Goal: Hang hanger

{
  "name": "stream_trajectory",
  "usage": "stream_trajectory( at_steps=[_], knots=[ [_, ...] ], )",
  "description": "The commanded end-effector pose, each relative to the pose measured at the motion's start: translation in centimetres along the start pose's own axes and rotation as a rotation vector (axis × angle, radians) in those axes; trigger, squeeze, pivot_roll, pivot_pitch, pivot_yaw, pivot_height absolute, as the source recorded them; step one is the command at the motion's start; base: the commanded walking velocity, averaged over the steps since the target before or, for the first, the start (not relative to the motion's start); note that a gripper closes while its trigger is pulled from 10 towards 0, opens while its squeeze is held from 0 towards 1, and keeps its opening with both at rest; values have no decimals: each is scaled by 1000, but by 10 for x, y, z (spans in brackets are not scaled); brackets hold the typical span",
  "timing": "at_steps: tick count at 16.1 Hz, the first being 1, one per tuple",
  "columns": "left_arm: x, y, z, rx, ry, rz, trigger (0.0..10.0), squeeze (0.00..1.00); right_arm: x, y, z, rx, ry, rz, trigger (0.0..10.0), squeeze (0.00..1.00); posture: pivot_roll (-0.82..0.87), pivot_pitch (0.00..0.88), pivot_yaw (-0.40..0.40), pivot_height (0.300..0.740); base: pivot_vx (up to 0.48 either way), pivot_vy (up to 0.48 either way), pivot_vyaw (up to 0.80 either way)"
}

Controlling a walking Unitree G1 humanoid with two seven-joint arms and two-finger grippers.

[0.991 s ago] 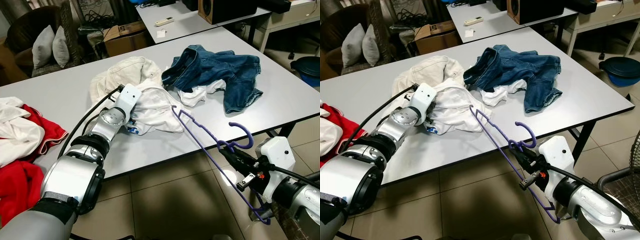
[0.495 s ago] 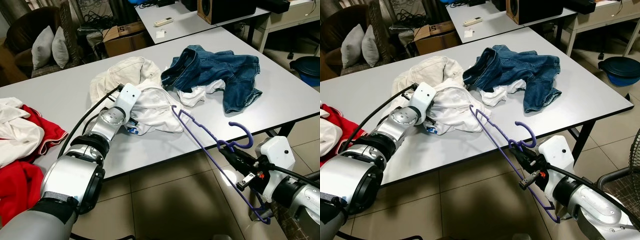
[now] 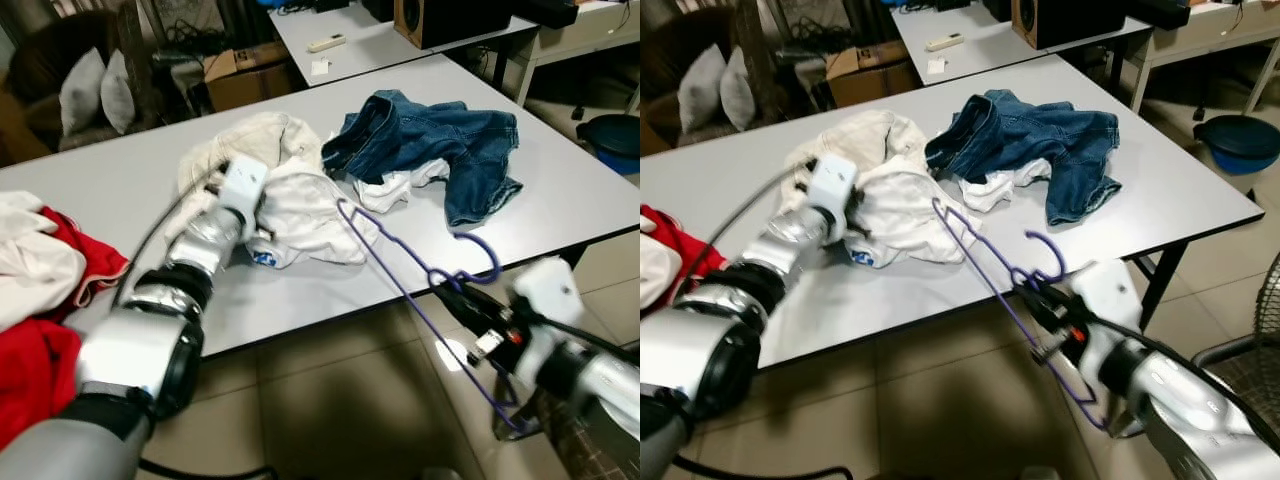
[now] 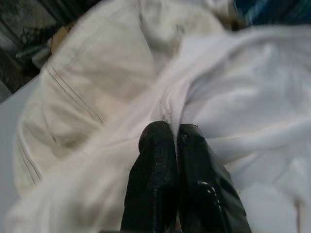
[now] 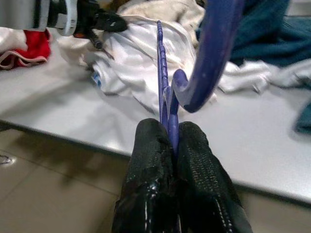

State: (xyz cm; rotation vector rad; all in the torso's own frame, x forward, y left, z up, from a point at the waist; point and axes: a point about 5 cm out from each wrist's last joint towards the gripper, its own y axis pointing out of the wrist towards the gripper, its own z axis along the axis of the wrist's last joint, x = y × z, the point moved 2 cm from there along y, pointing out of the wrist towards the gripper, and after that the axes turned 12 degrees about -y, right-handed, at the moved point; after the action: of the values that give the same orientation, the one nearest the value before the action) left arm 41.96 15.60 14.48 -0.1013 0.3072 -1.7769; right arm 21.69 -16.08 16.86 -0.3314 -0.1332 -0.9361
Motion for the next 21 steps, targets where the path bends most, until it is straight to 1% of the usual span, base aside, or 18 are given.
stream_trajectory(
  at_steps=[1,2,3,4,5,7,9,10,12,14,15,16,18,19,20,21],
  knots=[
    [-9,-1,34,112,21,-13,0,0,-1,10,1,1,19,13,10000,0,-168,0,144,740,0,0,0],
    [-11,-3,48,158,47,-27,0,0,1,21,2,5,42,12,10000,0,-153,0,136,740,0,0,0],
    [-13,-4,56,184,60,-33,0,0,0,26,3,6,54,20,10000,0,-143,0,130,740,0,0,0],
    [-14,-6,67,218,78,-48,0,0,-2,35,5,11,63,49,10000,0,-117,0,116,740,0,0,0],
    [-16,-8,74,235,118,-70,0,0,-4,43,6,14,68,77,10000,0,-92,0,104,740,0,0,0],
    [-18,-11,76,246,192,-93,0,0,-7,53,4,-2,82,105,10000,0,-63,0,84,740,0,0,0],
    [-21,-13,76,261,181,-88,0,0,-8,59,-1,-30,115,108,10000,0,-46,0,72,740,0,0,0],
    [-21,-14,75,270,182,-87,0,0,-8,60,-3,-42,131,107,10000,0,-41,0,68,740,0,0,0],
    [-21,-17,79,315,189,-85,0,0,-7,60,-12,-98,205,89,10000,0,-36,0,61,740,0,0,0],
    [-18,-22,88,390,202,-96,0,0,2,55,-27,-168,301,19,10000,0,-37,0,58,740,0,0,0],
    [-17,-24,94,425,206,-95,0,0,5,53,-32,-193,328,-8,10000,0,-37,0,57,740,0,0,0],
    [-15,-28,101,469,215,-103,0,0,8,51,-34,-196,373,-38,10000,0,-39,0,58,740,0,0,0],
    [-9,-37,117,579,220,-135,0,0,20,53,-31,-154,496,-128,10000,0,-42,0,58,740,0,0,0],
    [-8,-38,118,586,220,-137,0,0,22,53,-30,-150,507,-137,10000,0,-42,0,58,740,0,0,0],
    [-2,-39,121,611,235,-154,0,0,28,59,-24,-104,559,-163,10000,0,-44,0,61,740,0,0,0],
    [1,-40,122,624,242,-164,0,0,34,64,-18,-67,578,-185,10000,0,-45,0,62,740,0,0,0]
  ],
)
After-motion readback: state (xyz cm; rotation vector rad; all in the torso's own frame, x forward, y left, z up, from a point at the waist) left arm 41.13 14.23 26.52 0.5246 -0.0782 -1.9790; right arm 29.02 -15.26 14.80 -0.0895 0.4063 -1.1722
